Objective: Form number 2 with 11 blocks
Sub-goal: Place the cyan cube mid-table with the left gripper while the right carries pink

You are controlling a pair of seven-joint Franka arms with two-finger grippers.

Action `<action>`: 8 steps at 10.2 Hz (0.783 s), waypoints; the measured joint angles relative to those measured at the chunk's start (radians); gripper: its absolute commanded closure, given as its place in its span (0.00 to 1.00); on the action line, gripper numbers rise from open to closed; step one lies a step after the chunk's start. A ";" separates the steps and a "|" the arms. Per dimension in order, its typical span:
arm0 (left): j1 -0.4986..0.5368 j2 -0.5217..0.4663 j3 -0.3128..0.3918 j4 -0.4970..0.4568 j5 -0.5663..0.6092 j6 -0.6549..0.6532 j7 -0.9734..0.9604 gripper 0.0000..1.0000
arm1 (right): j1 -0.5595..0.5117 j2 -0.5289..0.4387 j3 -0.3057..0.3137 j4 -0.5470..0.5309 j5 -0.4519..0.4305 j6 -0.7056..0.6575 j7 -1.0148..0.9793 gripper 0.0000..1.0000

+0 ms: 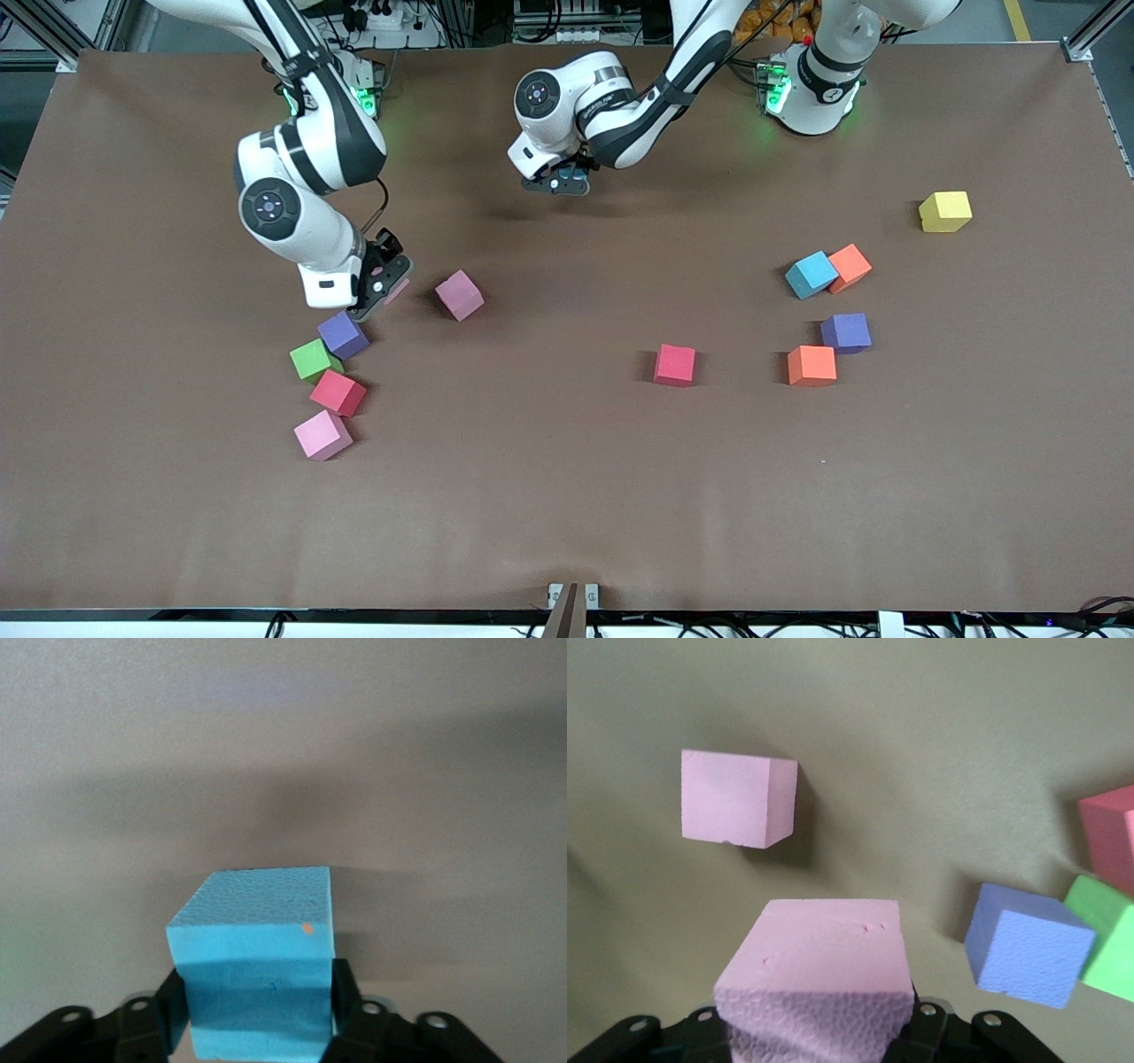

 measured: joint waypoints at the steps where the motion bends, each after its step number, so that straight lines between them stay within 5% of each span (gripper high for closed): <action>1: 0.001 0.000 0.001 0.003 0.000 0.000 -0.036 0.00 | -0.001 0.000 0.000 0.001 0.000 -0.002 0.000 0.92; 8: 0.099 -0.207 0.008 0.029 0.055 -0.110 -0.083 0.00 | 0.100 0.004 0.007 0.001 0.001 -0.030 -0.016 0.95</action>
